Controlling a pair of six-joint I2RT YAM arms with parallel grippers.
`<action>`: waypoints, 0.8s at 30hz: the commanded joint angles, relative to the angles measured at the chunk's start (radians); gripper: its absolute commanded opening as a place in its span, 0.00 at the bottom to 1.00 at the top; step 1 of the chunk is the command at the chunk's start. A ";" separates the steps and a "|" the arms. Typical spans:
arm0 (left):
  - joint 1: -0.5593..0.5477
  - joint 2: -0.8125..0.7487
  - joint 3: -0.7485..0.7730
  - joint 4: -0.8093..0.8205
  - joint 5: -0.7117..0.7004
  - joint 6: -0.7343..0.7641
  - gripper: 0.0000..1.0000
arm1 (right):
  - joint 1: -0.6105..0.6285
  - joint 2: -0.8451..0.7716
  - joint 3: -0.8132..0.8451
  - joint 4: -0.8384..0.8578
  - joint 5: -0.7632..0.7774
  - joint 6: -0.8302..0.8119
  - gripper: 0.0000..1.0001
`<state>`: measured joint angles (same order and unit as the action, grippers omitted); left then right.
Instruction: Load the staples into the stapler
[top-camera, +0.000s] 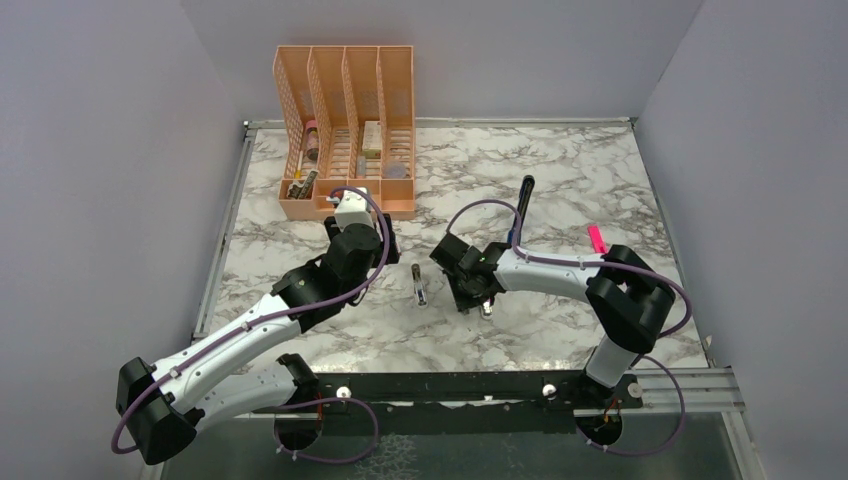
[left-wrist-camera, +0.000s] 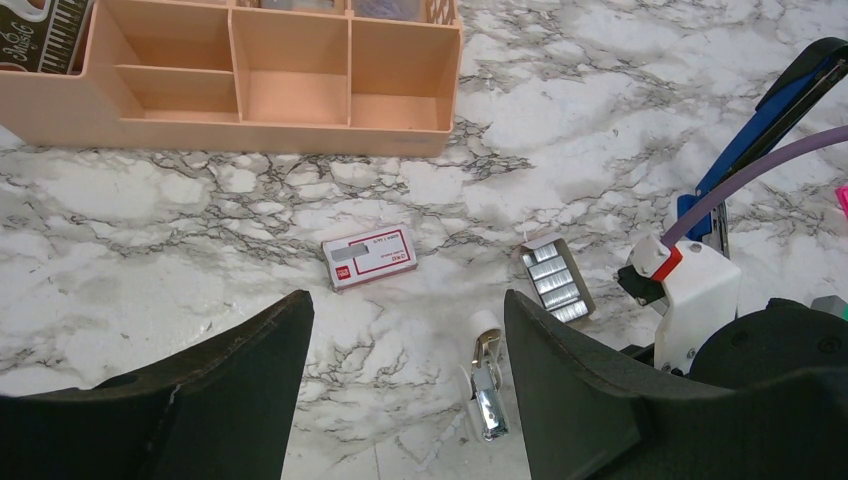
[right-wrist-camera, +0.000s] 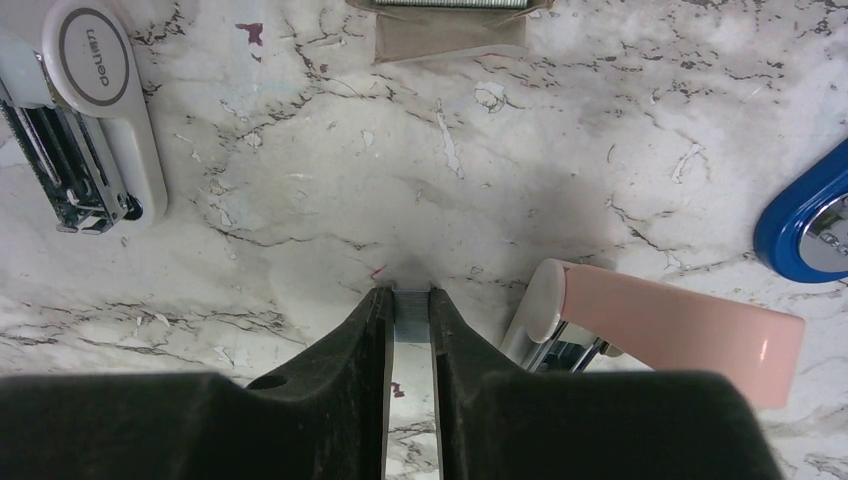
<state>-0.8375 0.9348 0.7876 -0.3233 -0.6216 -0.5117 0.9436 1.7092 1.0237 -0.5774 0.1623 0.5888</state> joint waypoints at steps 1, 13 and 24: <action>0.005 0.000 0.002 0.010 -0.014 -0.001 0.71 | 0.007 0.014 0.005 0.012 0.060 0.027 0.22; 0.006 -0.130 0.038 -0.006 0.020 0.019 0.71 | 0.028 -0.083 0.069 0.093 0.094 0.120 0.23; 0.006 -0.180 0.042 -0.071 -0.085 0.032 0.71 | 0.139 0.027 0.212 0.103 0.240 0.215 0.23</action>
<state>-0.8375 0.7879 0.8135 -0.3599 -0.6342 -0.4927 1.0565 1.6855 1.1919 -0.4957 0.3035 0.7502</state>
